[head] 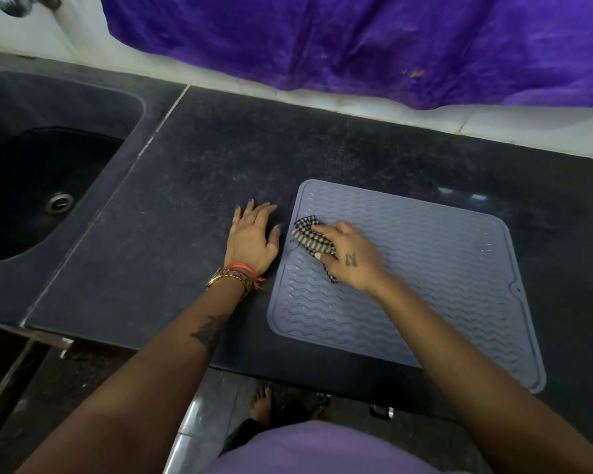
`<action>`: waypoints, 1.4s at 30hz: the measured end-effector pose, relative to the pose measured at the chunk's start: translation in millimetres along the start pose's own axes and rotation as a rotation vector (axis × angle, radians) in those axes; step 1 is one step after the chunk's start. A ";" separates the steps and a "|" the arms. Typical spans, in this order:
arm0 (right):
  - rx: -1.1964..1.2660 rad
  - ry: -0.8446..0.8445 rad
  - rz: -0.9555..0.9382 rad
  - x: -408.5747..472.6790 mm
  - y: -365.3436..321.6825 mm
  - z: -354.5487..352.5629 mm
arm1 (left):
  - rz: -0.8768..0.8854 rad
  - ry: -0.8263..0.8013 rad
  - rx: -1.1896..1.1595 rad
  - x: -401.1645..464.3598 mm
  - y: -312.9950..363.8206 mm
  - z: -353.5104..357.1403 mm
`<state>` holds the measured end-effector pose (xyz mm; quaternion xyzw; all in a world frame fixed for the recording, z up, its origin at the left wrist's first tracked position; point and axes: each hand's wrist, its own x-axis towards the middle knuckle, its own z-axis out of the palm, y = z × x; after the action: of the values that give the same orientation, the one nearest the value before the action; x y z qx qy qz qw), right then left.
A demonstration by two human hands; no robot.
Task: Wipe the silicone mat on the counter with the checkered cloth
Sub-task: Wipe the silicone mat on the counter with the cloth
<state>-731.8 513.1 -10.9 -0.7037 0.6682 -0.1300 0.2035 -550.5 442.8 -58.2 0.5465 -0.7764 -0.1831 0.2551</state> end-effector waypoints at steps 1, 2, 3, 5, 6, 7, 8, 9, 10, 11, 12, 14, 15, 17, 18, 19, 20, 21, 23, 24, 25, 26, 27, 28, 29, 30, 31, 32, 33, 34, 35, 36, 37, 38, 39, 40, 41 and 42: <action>-0.036 -0.010 -0.038 -6.3 -2.1 2.4 | 0.001 -0.002 -0.003 0.0 -0.1 0.1; -0.071 -0.022 -0.071 -12.5 -4.6 4.2 | 0.000 -0.003 -0.005 0.0 -0.1 0.1; -0.099 -0.036 -0.103 -17.1 -6.5 5.2 | -0.002 -0.006 -0.007 0.0 0.0 0.0; -0.099 -0.094 -0.155 -21.5 -7.2 2.3 | -0.010 -0.013 0.001 -0.2 0.0 -0.2; -0.054 -0.130 -0.168 -21.4 -6.4 -2.6 | -0.014 -0.017 0.004 -0.3 0.1 -0.5; 0.021 -0.144 -0.170 -19.4 -5.1 -7.9 | -0.018 -0.021 0.003 -0.2 0.2 -0.7; 0.108 -0.116 -0.153 -17.0 -3.5 -12.3 | -0.020 -0.022 0.000 0.0 0.2 -1.4; 0.174 -0.055 -0.114 -14.7 -2.4 -14.3 | -0.024 -0.019 -0.002 0.1 0.3 -2.0; 0.190 0.003 -0.067 -13.2 -2.7 -14.0 | -0.029 -0.011 -0.003 0.2 0.3 -2.6; 0.152 0.030 -0.034 -11.9 -5.0 -11.7 | -0.034 -0.001 -0.004 0.2 0.3 -3.1; 0.077 0.022 -0.027 -11.6 -8.0 -7.5 | -0.037 0.005 -0.006 0.0 0.4 -3.3; -0.066 -0.030 -0.064 -12.7 -14.8 0.7 | -0.037 0.011 -0.017 -0.4 0.5 -3.5; -0.105 -0.047 -0.082 -13.1 -18.5 1.0 | -0.038 0.014 -0.023 -0.4 0.5 -3.5; -0.137 -0.076 -0.111 -14.7 -23.0 -2.5 | -0.040 0.013 -0.029 -0.3 0.0 -3.7; -0.153 -0.091 -0.131 -16.8 -24.8 -3.8 | -0.039 0.013 -0.027 -0.3 -0.3 -3.6; -0.168 -0.107 -0.152 -20.0 -27.7 -4.5 | -0.038 0.014 -0.026 -0.4 -0.5 -3.3; -0.172 -0.120 -0.173 -23.9 -30.4 -4.8 | -0.037 0.016 -0.027 -0.5 -0.5 -3.4; -0.164 -0.125 -0.195 -27.5 -31.7 -4.3 | -0.036 0.018 -0.029 -0.4 -0.5 -3.4; -0.108 -0.144 -0.240 -33.4 -30.1 -3.8 | -0.034 0.026 -0.040 -0.4 -0.7 -3.5; -0.042 -0.182 -0.238 -35.2 -27.2 -5.8 | -0.032 0.029 -0.045 -0.7 -0.6 -3.3; 0.067 -0.236 -0.207 -35.6 -22.3 -8.9 | -0.031 0.031 -0.050 -0.9 -0.7 -3.2; 0.222 -0.290 -0.154 -35.5 -17.9 -13.9 | -0.032 0.032 -0.056 -0.9 -1.0 -3.0; 0.408 -0.313 -0.086 -34.5 -15.5 -19.4 | -0.034 0.030 -0.066 -0.8 -1.5 -2.8; 0.583 -0.288 -0.006 -32.2 -13.0 -22.1 | -0.035 0.027 -0.077 -0.5 -2.2 -2.7; 0.713 -0.232 0.078 -27.6 -10.5 -22.0 | -0.038 0.024 -0.081 -0.6 -2.7 -2.6; 0.782 -0.181 0.144 -22.3 -9.9 -20.8 | -0.040 0.024 -0.079 -0.7 -2.7 -2.4; 0.780 -0.151 0.183 -17.2 -11.0 -17.7 | -0.044 0.028 -0.078 -0.7 -2.8 -2.5; 0.710 -0.137 0.204 -13.1 -13.3 -13.6 | -0.047 0.034 -0.083 -1.1 -2.9 -2.3; 0.584 -0.127 0.199 -10.6 -15.9 -9.1 | -0.047 0.038 -0.091 -1.2 -3.0 -2.5; 0.434 -0.110 0.169 -9.7 -18.9 -3.5 | -0.046 0.039 -0.100 -1.5 -2.8 -2.6; 0.289 -0.086 0.132 -9.4 -21.6 2.3 | -0.044 0.040 -0.106 -1.9 -2.6 -3.1; 0.172 -0.056 0.094 -10.6 -24.7 7.3 | -0.044 0.042 -0.114 -2.1 -2.6 -3.3; 0.105 -0.032 0.066 -12.7 -28.5 10.7 | -0.047 0.045 -0.123 -2.2 -2.5 -3.5; 0.069 -0.015 0.040 -15.2 -31.4 13.2 | -0.053 0.049 -0.134 -2.3 -2.2 -3.7; 0.053 -0.007 0.017 -17.8 -34.2 14.6 | -0.061 0.052 -0.144 -2.5 -1.6 -4.1; 0.050 -0.009 -0.002 -20.9 -36.7 15.4 | -0.067 0.052 -0.151 -2.6 -1.0 -4.5; 0.050 -0.023 -0.014 -23.9 -38.8 15.8 | -0.070 0.050 -0.153 -2.5 -0.8 -4.9; 0.049 -0.042 -0.027 -27.2 -40.4 16.1 | -0.069 0.047 -0.150 -2.3 -0.7 -4.8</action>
<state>-690.6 542.9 -4.2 -0.7102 0.6508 -0.1343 0.2326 -546.4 444.7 -55.2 0.5564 -0.7349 -0.2368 0.3069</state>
